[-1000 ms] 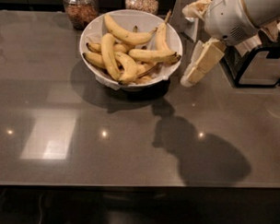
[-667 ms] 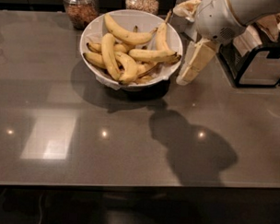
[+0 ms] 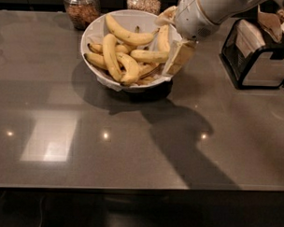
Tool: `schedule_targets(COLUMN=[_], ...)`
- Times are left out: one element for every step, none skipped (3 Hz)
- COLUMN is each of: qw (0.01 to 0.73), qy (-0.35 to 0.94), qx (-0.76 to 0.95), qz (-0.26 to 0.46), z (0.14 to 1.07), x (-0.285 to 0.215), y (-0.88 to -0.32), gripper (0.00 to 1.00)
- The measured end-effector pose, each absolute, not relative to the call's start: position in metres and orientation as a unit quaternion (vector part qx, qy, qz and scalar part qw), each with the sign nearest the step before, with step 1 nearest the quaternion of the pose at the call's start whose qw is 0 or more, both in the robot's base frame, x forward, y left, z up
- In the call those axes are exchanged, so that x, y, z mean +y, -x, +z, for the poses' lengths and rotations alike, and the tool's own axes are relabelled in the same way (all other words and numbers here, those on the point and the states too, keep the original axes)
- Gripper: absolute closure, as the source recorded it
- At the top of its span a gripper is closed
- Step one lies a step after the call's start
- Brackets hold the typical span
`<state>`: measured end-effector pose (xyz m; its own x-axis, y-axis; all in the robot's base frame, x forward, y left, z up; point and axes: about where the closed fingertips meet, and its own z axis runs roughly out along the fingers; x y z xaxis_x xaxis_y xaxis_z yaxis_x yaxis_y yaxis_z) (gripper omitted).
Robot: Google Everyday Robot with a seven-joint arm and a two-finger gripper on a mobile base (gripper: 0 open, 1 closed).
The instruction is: Pick banana from white bowl
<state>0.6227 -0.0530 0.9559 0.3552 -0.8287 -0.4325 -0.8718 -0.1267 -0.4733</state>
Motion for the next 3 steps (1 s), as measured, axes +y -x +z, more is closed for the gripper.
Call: schedule_targets(qw=[0.335, 0.330, 0.324], qy=[0.757, 0.761, 0.765], qx=[0.561, 0.558, 0.557], qz=[0.027, 0.022, 0.014], z=[0.942, 0.928, 0.916], x=[-0.043, -0.037, -0.031], y=[-0.643, -0.658, -0.669], gripper=[0.39, 0.43, 0.43])
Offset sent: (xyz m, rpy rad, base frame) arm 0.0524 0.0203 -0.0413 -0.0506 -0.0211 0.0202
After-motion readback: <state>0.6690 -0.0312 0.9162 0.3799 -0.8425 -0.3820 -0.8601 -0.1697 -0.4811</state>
